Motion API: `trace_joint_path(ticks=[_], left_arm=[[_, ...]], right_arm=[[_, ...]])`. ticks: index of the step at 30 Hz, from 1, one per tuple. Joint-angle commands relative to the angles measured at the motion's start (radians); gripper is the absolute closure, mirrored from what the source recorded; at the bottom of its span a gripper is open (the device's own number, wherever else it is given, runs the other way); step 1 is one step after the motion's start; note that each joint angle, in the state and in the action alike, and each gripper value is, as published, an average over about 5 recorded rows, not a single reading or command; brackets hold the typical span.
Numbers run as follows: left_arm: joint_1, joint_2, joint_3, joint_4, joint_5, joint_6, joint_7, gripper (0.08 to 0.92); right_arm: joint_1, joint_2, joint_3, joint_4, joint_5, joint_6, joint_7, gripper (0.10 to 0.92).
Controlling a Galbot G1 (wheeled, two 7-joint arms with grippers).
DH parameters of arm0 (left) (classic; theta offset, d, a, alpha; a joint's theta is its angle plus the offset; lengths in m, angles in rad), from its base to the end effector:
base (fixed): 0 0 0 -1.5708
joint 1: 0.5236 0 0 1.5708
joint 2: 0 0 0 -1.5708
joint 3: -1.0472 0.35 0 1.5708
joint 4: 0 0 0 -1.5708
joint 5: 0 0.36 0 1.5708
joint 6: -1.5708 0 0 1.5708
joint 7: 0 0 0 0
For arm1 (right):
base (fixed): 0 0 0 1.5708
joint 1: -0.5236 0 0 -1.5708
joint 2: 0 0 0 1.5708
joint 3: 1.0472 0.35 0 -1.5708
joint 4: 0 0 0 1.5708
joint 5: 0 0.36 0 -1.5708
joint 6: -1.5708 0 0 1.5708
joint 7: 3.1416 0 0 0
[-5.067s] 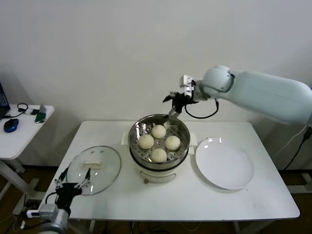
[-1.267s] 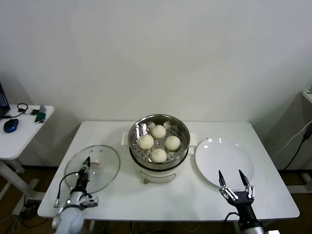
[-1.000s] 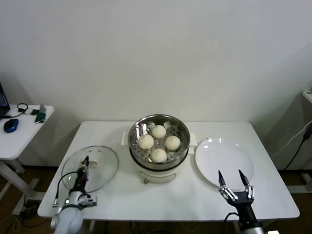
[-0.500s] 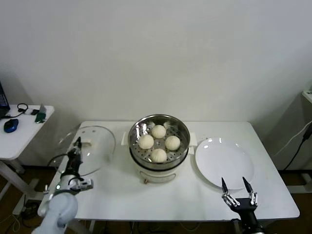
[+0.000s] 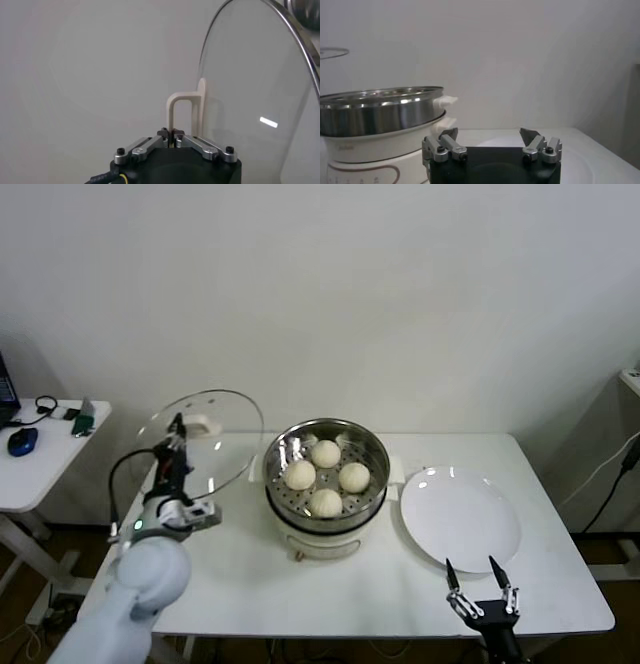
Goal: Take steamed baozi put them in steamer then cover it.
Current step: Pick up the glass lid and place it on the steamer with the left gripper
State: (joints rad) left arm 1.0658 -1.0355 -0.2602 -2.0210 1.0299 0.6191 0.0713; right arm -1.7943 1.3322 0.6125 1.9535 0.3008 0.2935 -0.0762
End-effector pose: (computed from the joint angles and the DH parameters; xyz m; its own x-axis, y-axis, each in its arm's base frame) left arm 0.3090 0.0260 -0.2151 -0.9790 -0.1674 -0.1162 -0.1387 0.1297 0.9818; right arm 0.1065 -0.0798 -0.3746 -0.9958 -0.0705 0.0579 -0.0675 0.9964 0.0511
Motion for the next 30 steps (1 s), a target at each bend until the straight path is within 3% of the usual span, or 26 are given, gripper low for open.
trace_joint_path(ticks=[1,6,10,16,21,30], left_arm=[[-0.274,-0.098,0.344,-0.046,0.182,0.166,0.199,0.866],[-0.295,-0.226,0.424,0.051,0.277,0.166,0.229,0.866],[-0.258,-0.356,0.447,0.124,0.392,0.166,0.250,0.866],[-0.201,-0.489,0.469,0.215,0.506,0.166,0.245,0.866],[-0.193,-0.538,0.458,0.267,0.533,0.166,0.223,0.866],[-0.171,-0.537,0.418,0.328,0.538,0.163,0.177,0.866]], right_arm=[[0.007,0.005,-0.001,-0.011,-0.004,0.020,-0.011,0.203],[0.021,-0.007,0.002,-0.022,0.005,0.034,-0.014,0.203],[0.028,-0.016,0.003,-0.029,0.017,0.048,-0.018,0.203],[0.035,-0.026,0.001,-0.035,0.028,0.069,-0.023,0.203],[0.038,-0.031,0.002,-0.043,0.033,0.077,-0.023,0.203],[0.032,-0.043,0.011,-0.058,0.051,0.096,-0.022,0.203]])
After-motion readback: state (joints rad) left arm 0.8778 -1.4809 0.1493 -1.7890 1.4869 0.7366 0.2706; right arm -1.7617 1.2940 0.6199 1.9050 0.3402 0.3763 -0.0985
